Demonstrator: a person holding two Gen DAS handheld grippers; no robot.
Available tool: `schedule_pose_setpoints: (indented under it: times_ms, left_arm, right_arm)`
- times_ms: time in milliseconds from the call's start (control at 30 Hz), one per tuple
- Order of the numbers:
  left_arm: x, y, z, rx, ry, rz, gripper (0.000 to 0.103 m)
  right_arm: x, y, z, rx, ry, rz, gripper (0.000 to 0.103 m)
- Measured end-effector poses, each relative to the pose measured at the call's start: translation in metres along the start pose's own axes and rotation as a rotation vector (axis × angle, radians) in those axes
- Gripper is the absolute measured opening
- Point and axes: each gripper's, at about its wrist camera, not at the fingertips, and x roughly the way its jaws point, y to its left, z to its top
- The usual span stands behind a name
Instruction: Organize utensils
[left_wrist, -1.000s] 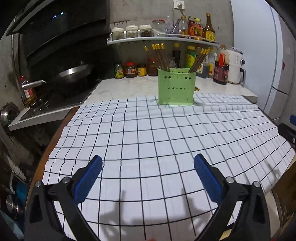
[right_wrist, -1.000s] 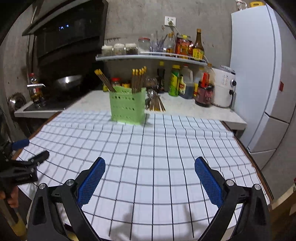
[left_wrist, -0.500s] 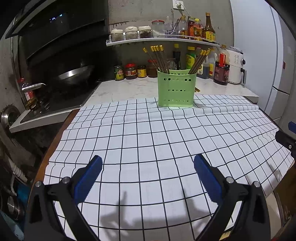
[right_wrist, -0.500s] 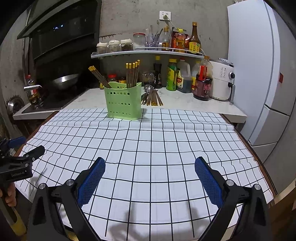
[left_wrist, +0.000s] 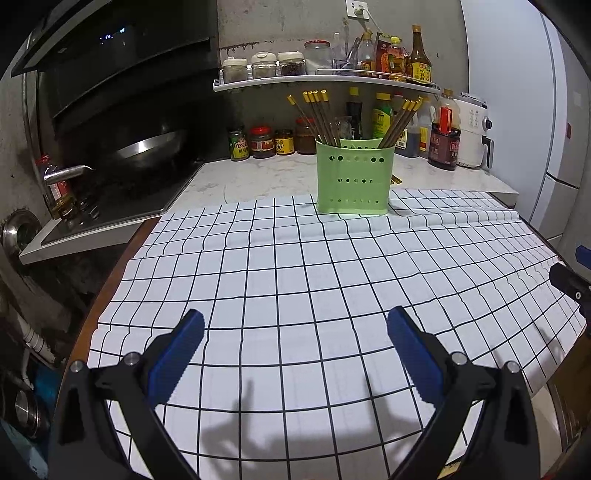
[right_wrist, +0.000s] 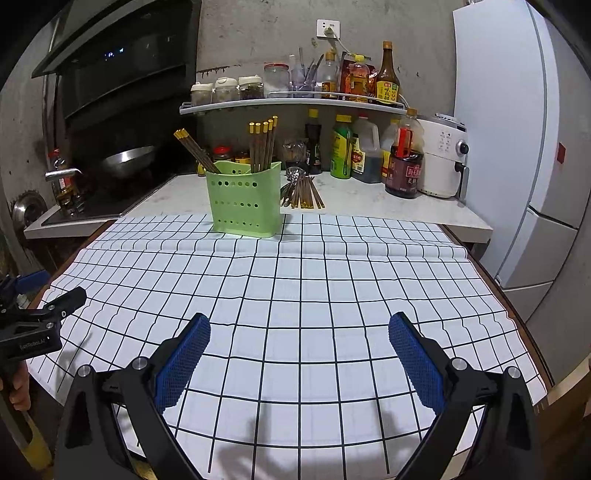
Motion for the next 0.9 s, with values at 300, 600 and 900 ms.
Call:
schedule_pose_setpoints:
  times_ms: [300,600,900]
  left_arm:
    - [-0.0023,0.0015,0.0007,-0.003,-0.005,-0.003,0.097]
    - [-0.0016,0.0014,0.0017,-0.004,-0.002,-0.003,0.097]
    - [-0.0012,0.0024,0.0022,-0.003,-0.002,-0.002,0.097]
  right_arm:
    - [0.0003,0.0022,0.0007,-0.001,-0.002,0.002,0.096]
    - [0.0018,0.0031,0.0018,0.0,-0.002,0.004,0.096]
    - [0.0025,0.0035,0.0025,-0.002,-0.003,0.0,0.096]
